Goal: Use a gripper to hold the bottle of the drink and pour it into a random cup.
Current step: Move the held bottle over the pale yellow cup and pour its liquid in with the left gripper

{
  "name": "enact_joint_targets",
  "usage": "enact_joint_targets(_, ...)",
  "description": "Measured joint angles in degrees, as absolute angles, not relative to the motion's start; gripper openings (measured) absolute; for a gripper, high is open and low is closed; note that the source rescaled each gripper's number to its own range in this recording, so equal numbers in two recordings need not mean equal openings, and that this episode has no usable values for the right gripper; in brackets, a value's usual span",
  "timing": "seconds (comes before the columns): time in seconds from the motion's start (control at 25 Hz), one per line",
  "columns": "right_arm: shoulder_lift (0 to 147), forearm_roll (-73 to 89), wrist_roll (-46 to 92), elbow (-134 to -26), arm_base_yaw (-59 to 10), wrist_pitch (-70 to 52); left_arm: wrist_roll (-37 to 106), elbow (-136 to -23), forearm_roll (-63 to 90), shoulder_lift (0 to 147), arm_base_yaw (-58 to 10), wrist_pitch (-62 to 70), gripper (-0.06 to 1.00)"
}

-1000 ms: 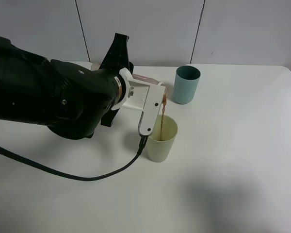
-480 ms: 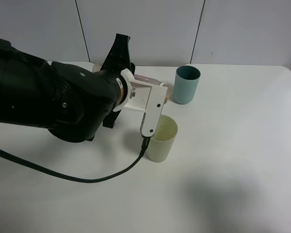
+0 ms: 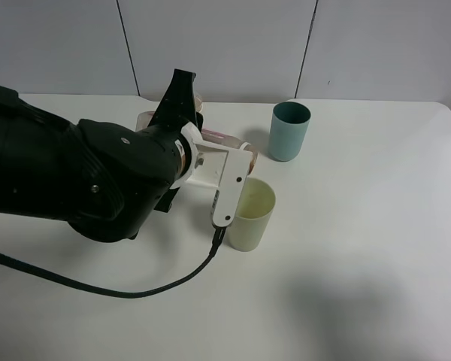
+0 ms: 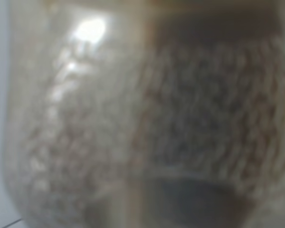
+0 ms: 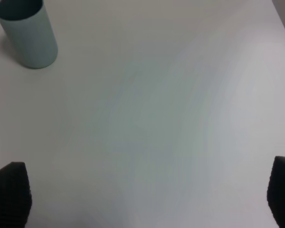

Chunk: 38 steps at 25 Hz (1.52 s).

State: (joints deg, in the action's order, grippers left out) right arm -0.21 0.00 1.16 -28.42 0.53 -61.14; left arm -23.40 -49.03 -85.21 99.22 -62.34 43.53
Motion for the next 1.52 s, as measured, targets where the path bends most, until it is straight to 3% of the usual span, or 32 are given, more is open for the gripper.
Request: enact_joint_targets(1.52, -0.21, 0.0, 1.16, -28.42, 0.53, -61.14, -26.47, -48.98, -91.85, 99.24, -63.41, 48.19, 0.0)
